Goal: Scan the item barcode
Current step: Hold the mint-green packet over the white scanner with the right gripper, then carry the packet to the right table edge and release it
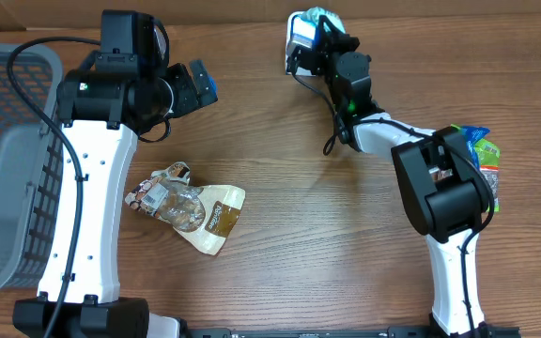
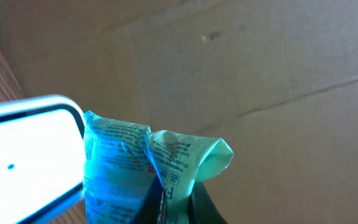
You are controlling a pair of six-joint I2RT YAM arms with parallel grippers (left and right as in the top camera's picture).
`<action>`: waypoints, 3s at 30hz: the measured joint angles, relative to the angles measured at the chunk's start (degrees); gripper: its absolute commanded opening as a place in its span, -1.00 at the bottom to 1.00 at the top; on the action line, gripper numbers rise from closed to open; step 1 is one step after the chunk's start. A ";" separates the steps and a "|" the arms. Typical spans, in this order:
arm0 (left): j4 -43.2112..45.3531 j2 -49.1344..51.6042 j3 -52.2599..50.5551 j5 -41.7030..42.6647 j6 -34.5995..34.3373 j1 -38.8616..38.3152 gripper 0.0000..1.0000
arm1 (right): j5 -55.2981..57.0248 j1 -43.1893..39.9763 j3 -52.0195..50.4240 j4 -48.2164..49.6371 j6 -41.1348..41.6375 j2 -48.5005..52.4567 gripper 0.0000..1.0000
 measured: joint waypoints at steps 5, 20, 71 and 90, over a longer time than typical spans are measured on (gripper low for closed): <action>0.00 0.00 0.00 0.00 0.00 0.00 0.99 | -0.04 -0.85 0.02 -1.18 -1.14 0.00 -0.92; 0.00 0.00 0.00 0.00 0.00 0.00 1.00 | -1.36 -1.11 0.02 -3.65 -1.55 0.00 -0.92; 0.00 0.00 0.00 0.00 -0.02 0.00 1.00 | 1.86 13.64 0.52 -61.92 46.14 -36.17 -0.92; -0.02 0.00 -0.02 0.02 0.00 0.00 0.99 | 4.76 -5.05 0.11 -116.10 95.73 -36.20 -0.92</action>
